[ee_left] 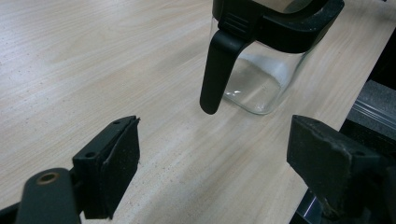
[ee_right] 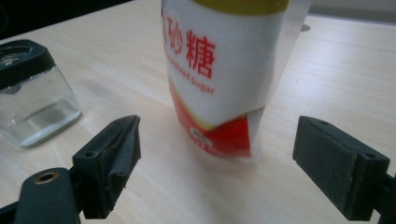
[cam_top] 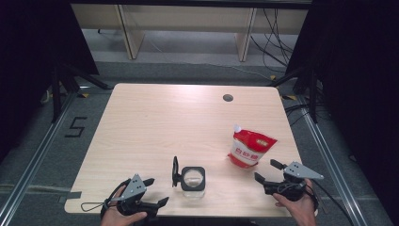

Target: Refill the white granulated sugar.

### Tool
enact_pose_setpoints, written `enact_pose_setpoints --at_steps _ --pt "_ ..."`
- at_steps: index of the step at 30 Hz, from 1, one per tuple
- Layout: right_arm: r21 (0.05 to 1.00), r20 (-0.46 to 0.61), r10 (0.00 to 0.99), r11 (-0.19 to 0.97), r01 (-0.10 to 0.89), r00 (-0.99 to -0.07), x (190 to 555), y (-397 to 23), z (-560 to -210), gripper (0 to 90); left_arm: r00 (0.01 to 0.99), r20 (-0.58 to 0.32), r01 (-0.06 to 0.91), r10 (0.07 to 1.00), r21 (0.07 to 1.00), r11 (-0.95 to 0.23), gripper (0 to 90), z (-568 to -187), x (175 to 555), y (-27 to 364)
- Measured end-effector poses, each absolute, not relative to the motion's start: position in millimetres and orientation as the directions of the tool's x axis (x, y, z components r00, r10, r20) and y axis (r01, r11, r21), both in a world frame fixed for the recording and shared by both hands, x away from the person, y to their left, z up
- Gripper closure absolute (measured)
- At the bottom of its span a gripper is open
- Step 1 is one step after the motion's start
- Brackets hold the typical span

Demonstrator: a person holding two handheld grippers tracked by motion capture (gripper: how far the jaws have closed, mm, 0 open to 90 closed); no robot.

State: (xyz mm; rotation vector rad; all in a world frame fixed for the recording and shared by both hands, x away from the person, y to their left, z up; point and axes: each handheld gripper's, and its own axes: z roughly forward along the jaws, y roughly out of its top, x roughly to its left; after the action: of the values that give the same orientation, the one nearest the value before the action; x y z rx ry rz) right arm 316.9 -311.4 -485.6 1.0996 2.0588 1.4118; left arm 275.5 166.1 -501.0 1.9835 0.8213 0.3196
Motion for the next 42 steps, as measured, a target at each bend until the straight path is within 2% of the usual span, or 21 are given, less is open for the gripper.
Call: enact_pose_setpoints --at_steps 2,6,9,13,15,16,18,24,25,28,30,32,33,40,42 --pt "0.927 0.073 0.772 0.181 0.329 -0.631 323.9 -312.0 -487.7 15.7 0.757 -0.083 0.394 0.649 0.849 -0.351 16.7 -501.1 276.2 165.3" --pt "0.92 0.101 0.758 0.176 0.351 -0.644 334.6 -311.4 -490.5 15.5 0.746 -0.11 0.412 0.656 0.85 -0.327 16.7 -502.4 275.5 163.1" --pt "0.929 0.047 0.735 0.216 0.3 -0.676 348.1 -311.3 -494.0 15.5 0.755 -0.093 0.398 0.649 0.852 -0.341 16.7 -502.1 276.4 164.1" --pt "0.92 0.042 0.725 0.239 0.309 -0.688 354.9 -307.6 -498.0 15.5 0.756 -0.08 0.396 0.649 0.846 -0.356 16.7 -502.0 276.6 164.8" --pt "0.911 0.057 0.716 0.248 0.329 -0.696 356.9 -306.0 -499.3 15.6 0.741 -0.117 0.42 0.661 0.849 -0.32 16.7 -502.8 274.5 162.2" --pt "0.923 0.024 0.709 0.255 0.288 -0.705 360.9 -305.4 -501.6 15.6 0.743 -0.113 0.416 0.66 0.85 -0.324 16.7 -502.7 274.7 162.3" --pt "0.919 0.012 0.7 0.274 0.284 -0.714 363.1 -305.4 -502.0 15.6 0.753 -0.094 0.404 0.651 0.847 -0.345 16.7 -502.0 275.5 163.3" --pt "0.915 0.06 0.687 0.252 0.316 -0.724 371.6 -302.8 -508.4 15.7 0.753 -0.1 0.407 0.65 0.847 -0.342 16.7 -502.3 275.4 163.1" --pt "0.929 0.032 0.672 0.253 0.271 -0.739 376.3 -303.8 -509.9 15.7 0.745 -0.114 0.42 0.657 0.845 -0.33 16.7 -502.6 274.5 162.5" --pt "0.933 0.023 0.659 0.256 0.252 -0.751 380.4 -303.3 -512.4 15.8 0.749 -0.103 0.412 0.654 0.846 -0.339 16.8 -502.3 275.1 162.9" --pt "0.931 0.058 0.659 0.235 0.279 -0.75 380.1 -301.3 -512.9 16.4 0.748 -0.11 0.417 0.655 0.845 -0.334 16.8 -502.4 274.4 162.4" --pt "0.94 0.034 0.643 0.238 0.242 -0.765 384.0 -301.7 -513.1 17.3 0.747 -0.103 0.416 0.657 0.843 -0.341 16.9 -501.9 274.6 162.9" --pt "0.935 0.07 0.648 0.222 0.276 -0.758 382.0 -300.0 -513.2 17.3 0.746 -0.117 0.419 0.656 0.848 -0.325 16.9 -503.0 274.6 161.7" --pt "0.938 0.043 0.634 0.241 0.25 -0.772 385.4 -297.4 -513.3 21.5 0.763 -0.076 0.392 0.642 0.844 -0.366 16.9 -502.0 275.9 163.5" --pt "0.938 0.036 0.623 0.249 0.242 -0.781 386.1 -293.8 -513.9 22.9 0.762 -0.091 0.393 0.641 0.851 -0.347 16.9 -502.8 276.0 162.2"
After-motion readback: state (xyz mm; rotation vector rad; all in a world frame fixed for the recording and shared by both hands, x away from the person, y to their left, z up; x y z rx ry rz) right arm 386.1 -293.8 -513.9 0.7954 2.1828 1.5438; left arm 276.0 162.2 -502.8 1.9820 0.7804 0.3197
